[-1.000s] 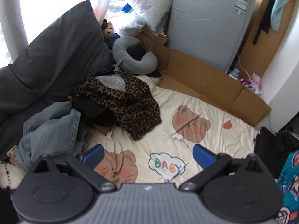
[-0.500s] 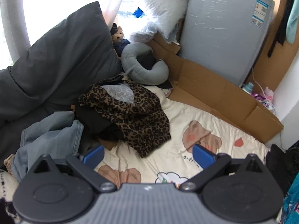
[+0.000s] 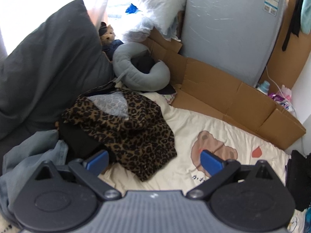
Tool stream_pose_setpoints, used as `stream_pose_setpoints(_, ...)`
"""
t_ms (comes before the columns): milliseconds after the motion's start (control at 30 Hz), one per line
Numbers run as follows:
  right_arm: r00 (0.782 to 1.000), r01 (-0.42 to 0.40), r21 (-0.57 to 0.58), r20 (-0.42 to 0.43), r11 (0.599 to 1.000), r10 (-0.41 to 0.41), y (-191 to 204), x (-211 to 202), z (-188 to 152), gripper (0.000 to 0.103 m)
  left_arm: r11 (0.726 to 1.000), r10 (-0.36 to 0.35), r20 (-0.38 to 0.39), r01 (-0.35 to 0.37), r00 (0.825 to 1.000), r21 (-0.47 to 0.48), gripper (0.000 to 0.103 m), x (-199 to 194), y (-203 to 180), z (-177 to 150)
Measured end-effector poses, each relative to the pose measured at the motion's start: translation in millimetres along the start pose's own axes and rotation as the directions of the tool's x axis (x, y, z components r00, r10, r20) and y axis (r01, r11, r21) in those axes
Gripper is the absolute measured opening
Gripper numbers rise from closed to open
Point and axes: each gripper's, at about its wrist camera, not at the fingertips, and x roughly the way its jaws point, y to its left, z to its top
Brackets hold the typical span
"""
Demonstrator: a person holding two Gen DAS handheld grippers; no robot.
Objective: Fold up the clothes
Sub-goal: 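Move the left tool toward the leopard-print garment and lower it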
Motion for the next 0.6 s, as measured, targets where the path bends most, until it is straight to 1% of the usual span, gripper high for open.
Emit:
stream_pose_setpoints(67, 1.000, -0.003, -0.023, -0.004, 1.000, 0.003, 2, 4, -2, 0.103, 1.000, -0.002, 0.001, 0.002, 1.000, 0.007, 0.102, 11, -3, 1)
stream_pose_setpoints(200, 0.999, -0.042, -0.010, -0.014, 0.999, 0.041, -2, 19, -9, 0.103, 1.000, 0.008, 0.016, -0.008, 1.000, 0.011, 0.102, 28, -8, 0)
stream_pose_setpoints(400, 0.997, -0.077, -0.029, -0.006, 0.997, 0.077, -8, 47, -23, 0.103, 1.000, 0.022, 0.038, -0.022, 0.999, 0.009, 0.101, 49, -11, -4)
stream_pose_setpoints(500, 0.995, -0.099, -0.017, -0.002, 0.995, 0.099, -12, 63, -32, 0.103, 0.999, 0.040, 0.059, -0.039, 0.997, -0.011, 0.098, 59, -9, -5)
stream_pose_setpoints(600, 0.993, -0.118, -0.032, 0.003, 0.993, 0.118, -17, 80, -42, 0.103, 0.998, 0.052, 0.080, -0.050, 0.995, -0.034, 0.096, 69, -2, -7)
